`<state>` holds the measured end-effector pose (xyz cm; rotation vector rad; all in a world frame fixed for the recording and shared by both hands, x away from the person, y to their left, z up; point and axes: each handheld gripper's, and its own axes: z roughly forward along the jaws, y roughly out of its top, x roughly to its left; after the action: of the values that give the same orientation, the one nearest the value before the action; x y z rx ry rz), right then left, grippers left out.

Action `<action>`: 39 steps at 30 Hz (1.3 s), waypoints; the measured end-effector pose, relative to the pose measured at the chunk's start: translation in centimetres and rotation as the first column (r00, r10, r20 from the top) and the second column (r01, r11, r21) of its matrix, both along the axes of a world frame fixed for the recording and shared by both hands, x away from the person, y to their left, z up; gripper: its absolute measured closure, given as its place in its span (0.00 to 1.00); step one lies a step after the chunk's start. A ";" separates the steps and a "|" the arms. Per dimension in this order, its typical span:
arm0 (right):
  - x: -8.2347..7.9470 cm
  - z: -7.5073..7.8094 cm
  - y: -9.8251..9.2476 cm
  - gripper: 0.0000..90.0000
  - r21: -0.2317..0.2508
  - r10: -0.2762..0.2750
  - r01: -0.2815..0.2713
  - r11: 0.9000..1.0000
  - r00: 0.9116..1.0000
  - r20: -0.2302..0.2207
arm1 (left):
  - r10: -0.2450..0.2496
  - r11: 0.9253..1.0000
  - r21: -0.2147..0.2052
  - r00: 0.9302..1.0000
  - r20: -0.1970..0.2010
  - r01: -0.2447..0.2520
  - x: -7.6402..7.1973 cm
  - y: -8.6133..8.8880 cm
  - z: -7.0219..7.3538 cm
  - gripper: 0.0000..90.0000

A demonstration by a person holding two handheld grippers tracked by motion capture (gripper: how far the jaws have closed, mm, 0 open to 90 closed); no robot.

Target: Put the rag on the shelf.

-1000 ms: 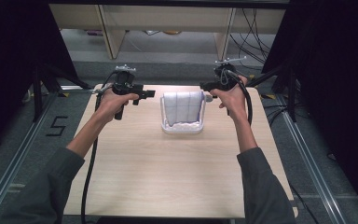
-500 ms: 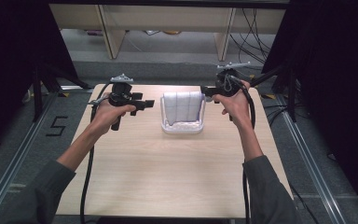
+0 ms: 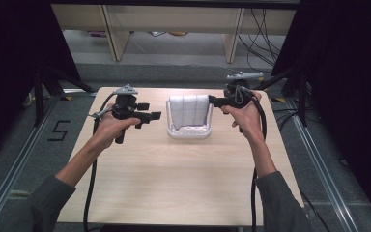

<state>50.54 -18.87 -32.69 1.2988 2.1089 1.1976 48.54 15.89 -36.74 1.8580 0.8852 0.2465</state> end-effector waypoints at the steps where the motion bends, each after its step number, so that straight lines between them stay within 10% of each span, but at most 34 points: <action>1: -0.1 -0.1 -0.1 0.37 -0.001 0.004 -0.004 1.000 1.000 0.006 | -0.011 1.000 -0.002 1.000 0.001 0.011 -0.1 0.0 0.0 0.33; 39: -7.0 -5.6 0.9 0.30 0.051 0.112 -0.114 0.992 0.993 0.036 | -0.090 0.996 0.012 0.996 -0.008 0.090 -7.4 0.7 -5.1 0.26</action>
<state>43.57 -17.93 -38.28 1.1870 2.1660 1.3205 41.09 16.54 -41.87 1.9058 0.8047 0.1895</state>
